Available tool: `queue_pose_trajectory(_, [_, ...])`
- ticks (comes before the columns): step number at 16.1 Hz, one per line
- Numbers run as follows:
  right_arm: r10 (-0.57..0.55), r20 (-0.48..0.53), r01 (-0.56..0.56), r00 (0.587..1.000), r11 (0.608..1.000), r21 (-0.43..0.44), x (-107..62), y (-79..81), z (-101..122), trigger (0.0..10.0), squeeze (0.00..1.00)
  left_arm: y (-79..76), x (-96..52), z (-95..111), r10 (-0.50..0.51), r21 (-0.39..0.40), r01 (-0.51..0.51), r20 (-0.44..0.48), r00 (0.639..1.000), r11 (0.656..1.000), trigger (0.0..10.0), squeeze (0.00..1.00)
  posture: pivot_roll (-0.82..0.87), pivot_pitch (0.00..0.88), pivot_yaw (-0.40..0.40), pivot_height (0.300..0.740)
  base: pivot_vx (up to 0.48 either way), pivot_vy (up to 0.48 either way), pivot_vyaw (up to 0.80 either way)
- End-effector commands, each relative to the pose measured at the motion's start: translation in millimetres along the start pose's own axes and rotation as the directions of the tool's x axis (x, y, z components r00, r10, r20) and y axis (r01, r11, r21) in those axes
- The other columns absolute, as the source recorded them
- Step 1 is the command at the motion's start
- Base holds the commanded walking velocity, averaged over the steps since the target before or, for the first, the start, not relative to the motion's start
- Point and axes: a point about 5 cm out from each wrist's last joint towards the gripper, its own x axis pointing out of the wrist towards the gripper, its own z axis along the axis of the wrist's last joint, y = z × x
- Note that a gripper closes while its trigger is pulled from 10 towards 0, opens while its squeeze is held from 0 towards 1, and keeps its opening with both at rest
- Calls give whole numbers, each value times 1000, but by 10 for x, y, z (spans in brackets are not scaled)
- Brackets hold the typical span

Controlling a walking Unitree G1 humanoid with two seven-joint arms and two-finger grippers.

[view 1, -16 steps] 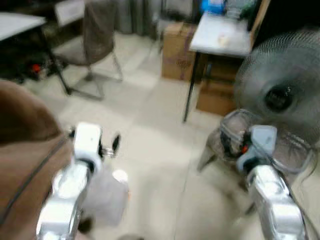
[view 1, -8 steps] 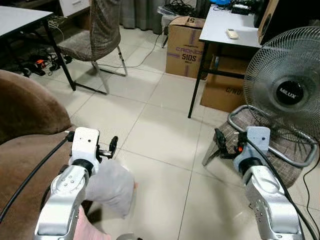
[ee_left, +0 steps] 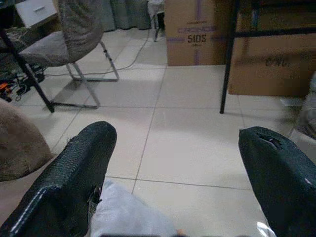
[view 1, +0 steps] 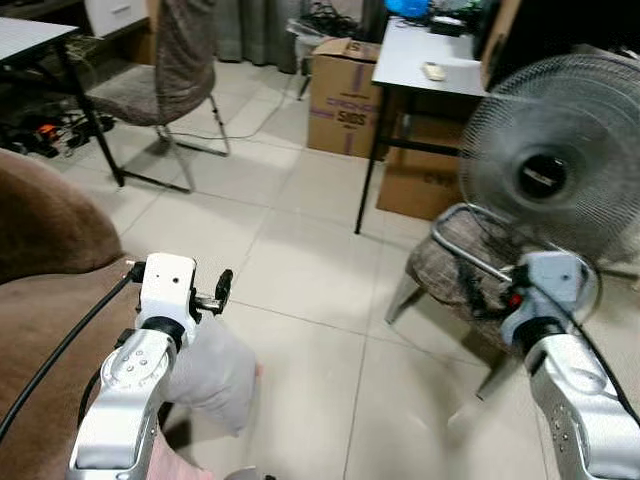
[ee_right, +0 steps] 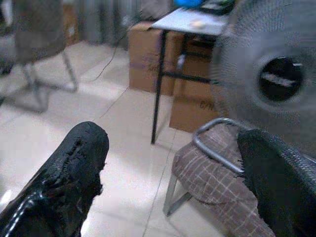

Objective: Move the pillow to the sofa from floor

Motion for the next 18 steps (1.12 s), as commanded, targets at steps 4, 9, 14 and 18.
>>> queue_pose_trajectory(4, [-75, -7, 75, 997, 997, 4, 12, 56, 6, 10000, 0, -57, 44, 82, -10, -3, 10, 37, 999, 1000, 10000, 0, 1, 0, -5, 740, 0, 0, 0])
queue_pose_trajectory(9, [-113, -61, 113, 992, 994, 1, -6, 117, -68, 10000, 0, -57, 55, 80, -19, -2, 19, 37, 999, 1000, 10000, 0, -1, 0, -4, 740, 0, 0, 0])
queue_pose_trajectory(14, [-94, -66, 96, 993, 995, 24, 1, 195, -52, 10000, 0, -53, 49, 59, -22, -2, 22, 28, 999, 1000, 10000, 0, -1, 0, -9, 740, 0, 0, 0])
queue_pose_trajectory(18, [-90, -68, 93, 994, 995, 28, 4, 209, -50, 10000, 0, -48, 41, 50, -22, 3, 22, 25, 999, 1000, 10000, 0, -3, 0, -7, 740, 0, 0, 0])
